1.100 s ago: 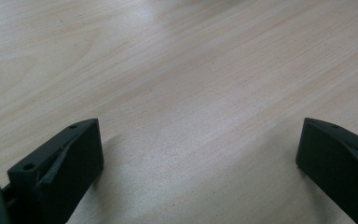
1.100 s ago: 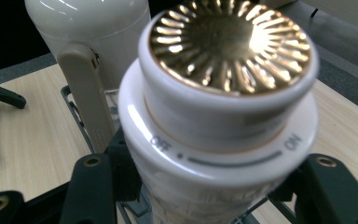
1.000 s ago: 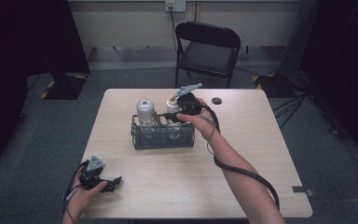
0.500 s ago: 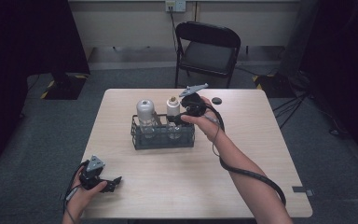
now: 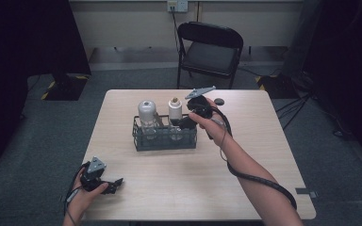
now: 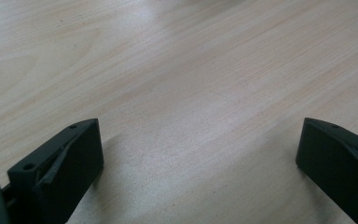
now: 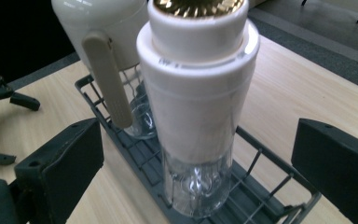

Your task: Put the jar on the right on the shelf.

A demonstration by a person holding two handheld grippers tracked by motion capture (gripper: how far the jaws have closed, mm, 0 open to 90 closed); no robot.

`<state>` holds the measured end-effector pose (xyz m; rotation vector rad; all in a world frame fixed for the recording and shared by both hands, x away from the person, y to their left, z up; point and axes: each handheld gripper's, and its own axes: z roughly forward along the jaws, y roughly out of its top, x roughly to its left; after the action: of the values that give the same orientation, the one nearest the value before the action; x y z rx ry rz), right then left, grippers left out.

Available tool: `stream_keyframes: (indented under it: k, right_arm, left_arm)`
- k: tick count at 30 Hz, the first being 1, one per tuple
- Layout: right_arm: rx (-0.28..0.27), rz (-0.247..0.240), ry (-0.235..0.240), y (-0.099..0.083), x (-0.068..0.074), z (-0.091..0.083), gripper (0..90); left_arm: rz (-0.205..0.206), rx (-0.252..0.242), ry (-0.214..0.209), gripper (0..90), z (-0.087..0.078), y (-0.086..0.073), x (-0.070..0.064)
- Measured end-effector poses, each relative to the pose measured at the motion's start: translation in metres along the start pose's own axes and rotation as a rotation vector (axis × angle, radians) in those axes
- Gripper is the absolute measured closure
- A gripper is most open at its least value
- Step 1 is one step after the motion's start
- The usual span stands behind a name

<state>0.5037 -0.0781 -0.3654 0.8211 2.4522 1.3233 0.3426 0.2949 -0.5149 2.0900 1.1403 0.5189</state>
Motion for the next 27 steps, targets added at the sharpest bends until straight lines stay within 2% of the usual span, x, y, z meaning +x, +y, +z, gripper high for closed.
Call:
stream_keyframes:
  k: [8, 16, 27]
  right_arm:
    - [0.010, 0.012, 0.003, -0.009, -0.001, -0.009, 1.0]
    - [-0.007, 0.031, 0.006, -0.021, -0.004, -0.022, 1.0]
    - [-0.009, 0.026, -0.003, -0.036, -0.010, -0.041, 1.0]
  left_arm:
    - [0.000, 0.000, 0.000, 0.2, 0.000, 0.000, 0.000]
    - [0.000, 0.000, 0.000, 0.2, 0.000, 0.000, 0.000]
    - [0.000, 0.000, 0.000, 0.2, 0.000, 0.000, 0.000]
